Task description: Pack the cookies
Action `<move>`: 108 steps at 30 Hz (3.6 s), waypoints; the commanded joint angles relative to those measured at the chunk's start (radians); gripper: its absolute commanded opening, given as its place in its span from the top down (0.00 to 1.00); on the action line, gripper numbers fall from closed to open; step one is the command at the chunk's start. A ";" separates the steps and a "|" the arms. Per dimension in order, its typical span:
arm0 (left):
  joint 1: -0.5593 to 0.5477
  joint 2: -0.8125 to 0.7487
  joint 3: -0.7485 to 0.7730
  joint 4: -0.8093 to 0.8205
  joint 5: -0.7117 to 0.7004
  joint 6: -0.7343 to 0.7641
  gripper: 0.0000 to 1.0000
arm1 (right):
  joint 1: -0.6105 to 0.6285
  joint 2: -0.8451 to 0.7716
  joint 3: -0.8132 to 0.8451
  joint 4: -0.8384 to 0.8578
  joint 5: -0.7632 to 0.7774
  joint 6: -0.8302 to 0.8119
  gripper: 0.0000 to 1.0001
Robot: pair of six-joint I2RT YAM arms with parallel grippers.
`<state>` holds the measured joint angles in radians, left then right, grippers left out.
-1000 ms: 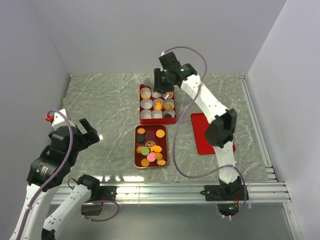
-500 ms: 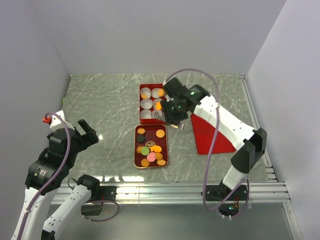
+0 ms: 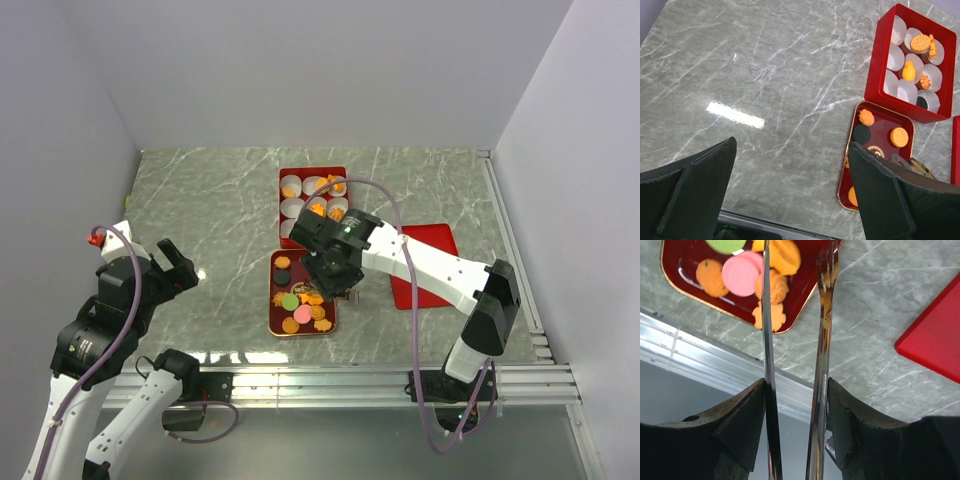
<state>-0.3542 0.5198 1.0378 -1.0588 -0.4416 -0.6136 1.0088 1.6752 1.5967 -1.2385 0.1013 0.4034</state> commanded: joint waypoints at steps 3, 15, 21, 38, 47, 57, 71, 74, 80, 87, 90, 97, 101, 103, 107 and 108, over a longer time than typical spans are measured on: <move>-0.005 -0.017 -0.001 0.026 0.004 0.011 0.01 | 0.069 0.014 0.045 -0.047 0.037 0.028 0.42; -0.003 -0.026 -0.002 0.025 -0.002 0.008 0.00 | 0.143 0.006 -0.007 -0.076 0.014 0.044 0.42; -0.005 -0.027 0.001 0.023 -0.003 0.006 0.01 | 0.146 -0.002 -0.050 -0.069 0.009 0.043 0.42; -0.005 -0.038 -0.001 0.022 -0.008 0.003 0.01 | 0.157 -0.008 -0.001 -0.119 0.026 0.060 0.67; -0.005 -0.040 0.002 0.020 -0.005 0.005 0.01 | 0.155 -0.002 0.112 -0.157 0.081 0.084 0.66; -0.005 -0.037 0.002 0.020 -0.002 0.006 0.00 | 0.146 0.031 0.207 -0.202 0.092 0.068 0.50; -0.005 -0.049 -0.001 0.022 -0.005 0.006 0.01 | 0.203 0.001 0.071 -0.180 0.029 0.071 0.37; -0.005 -0.050 0.002 0.020 -0.005 0.003 0.01 | 0.217 0.011 0.066 -0.171 0.021 0.075 0.37; -0.005 -0.058 0.002 0.016 -0.005 0.000 0.01 | 0.228 0.035 0.068 -0.153 0.026 0.078 0.37; -0.003 -0.066 0.005 0.011 -0.003 -0.002 0.01 | 0.228 0.057 0.052 -0.121 0.046 0.080 0.38; -0.005 -0.067 0.005 0.011 -0.002 -0.002 0.01 | 0.228 0.064 0.057 -0.118 0.051 0.080 0.40; -0.005 -0.072 0.004 0.013 -0.002 0.000 0.00 | 0.228 0.093 0.080 -0.105 0.049 0.075 0.47; -0.003 -0.075 0.004 0.014 -0.003 0.000 0.01 | 0.228 0.089 0.089 -0.111 0.051 0.078 0.60; -0.003 -0.075 0.002 0.017 -0.005 0.002 0.01 | 0.226 0.083 0.094 -0.125 0.064 0.084 0.63; -0.005 -0.078 0.004 0.017 -0.002 0.002 0.01 | 0.223 0.077 0.143 -0.165 0.121 0.087 0.64; -0.005 -0.078 0.004 0.017 -0.002 0.002 0.01 | 0.221 0.080 0.158 -0.174 0.130 0.086 0.64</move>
<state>-0.3550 0.4534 1.0363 -1.0595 -0.4419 -0.6140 1.2346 1.7653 1.6791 -1.3506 0.1532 0.4786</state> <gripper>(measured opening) 0.995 0.406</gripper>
